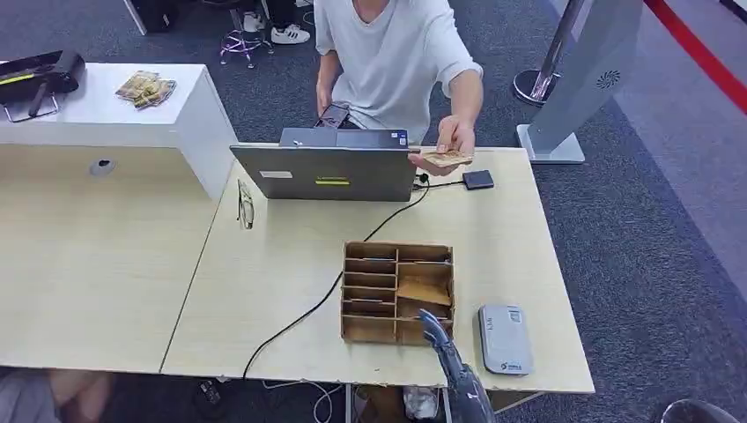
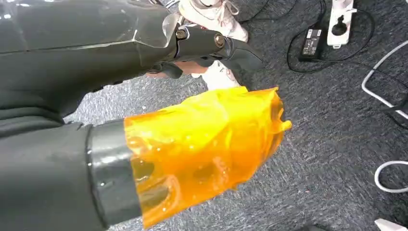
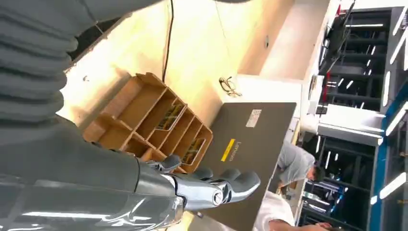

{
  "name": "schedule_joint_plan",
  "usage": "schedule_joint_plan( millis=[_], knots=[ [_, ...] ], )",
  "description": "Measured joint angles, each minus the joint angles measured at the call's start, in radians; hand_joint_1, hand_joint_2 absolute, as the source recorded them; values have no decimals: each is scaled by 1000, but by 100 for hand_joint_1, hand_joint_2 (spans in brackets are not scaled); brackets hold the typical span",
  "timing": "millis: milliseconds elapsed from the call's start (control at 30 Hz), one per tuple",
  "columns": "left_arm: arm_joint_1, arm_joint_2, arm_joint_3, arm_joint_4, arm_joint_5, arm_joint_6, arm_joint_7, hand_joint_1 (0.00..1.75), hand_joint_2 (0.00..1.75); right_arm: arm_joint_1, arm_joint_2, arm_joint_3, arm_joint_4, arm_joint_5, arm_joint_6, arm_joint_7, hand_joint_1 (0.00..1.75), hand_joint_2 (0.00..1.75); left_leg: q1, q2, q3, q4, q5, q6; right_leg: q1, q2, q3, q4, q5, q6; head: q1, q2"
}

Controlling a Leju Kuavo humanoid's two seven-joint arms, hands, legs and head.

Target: Pass the card to the sensor for recognition and then transmit it.

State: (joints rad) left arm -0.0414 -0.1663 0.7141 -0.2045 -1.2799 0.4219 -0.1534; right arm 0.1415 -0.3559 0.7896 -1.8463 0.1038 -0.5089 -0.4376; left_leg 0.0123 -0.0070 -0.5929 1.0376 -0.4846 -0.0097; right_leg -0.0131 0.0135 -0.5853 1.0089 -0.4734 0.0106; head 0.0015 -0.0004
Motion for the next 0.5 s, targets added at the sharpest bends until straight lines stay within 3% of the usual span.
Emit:
schedule_joint_plan(
  millis=[133, 200, 300, 500],
  knots=[
    [0, 0, 0, 0, -2, 0, -1, 0, 0, -1, 2, -10, 0, 21, 8, -2, 0, 175, 0, 0, 0, 0, 0, 0, 0, 0, 0, 0, 0, 0, 0, 0],
    [0, 0, -3, 0, -11, -3, -1, 0, 0, -14, 2, -27, 0, 92, 31, 9, 0, 175, 0, 0, 0, 0, 0, 0, 0, 0, 0, 0, 0, 0, 0, 0],
    [-2, -4, -9, 0, -20, -9, -1, 0, 0, -50, 6, -83, 0, 268, 60, 61, 0, 175, 0, 0, 0, 0, 0, 0, 0, 0, 0, 0, 0, 0, 0, 0],
    [-12, -10, -25, 0, -44, -32, 3, 0, 0, -179, 26, -199, 11, 655, 32, 182, 0, 175, 0, 0, 1, 0, 2, 0, 0, 0, 1, 0, 2, 1, 0, 0]
  ],
)
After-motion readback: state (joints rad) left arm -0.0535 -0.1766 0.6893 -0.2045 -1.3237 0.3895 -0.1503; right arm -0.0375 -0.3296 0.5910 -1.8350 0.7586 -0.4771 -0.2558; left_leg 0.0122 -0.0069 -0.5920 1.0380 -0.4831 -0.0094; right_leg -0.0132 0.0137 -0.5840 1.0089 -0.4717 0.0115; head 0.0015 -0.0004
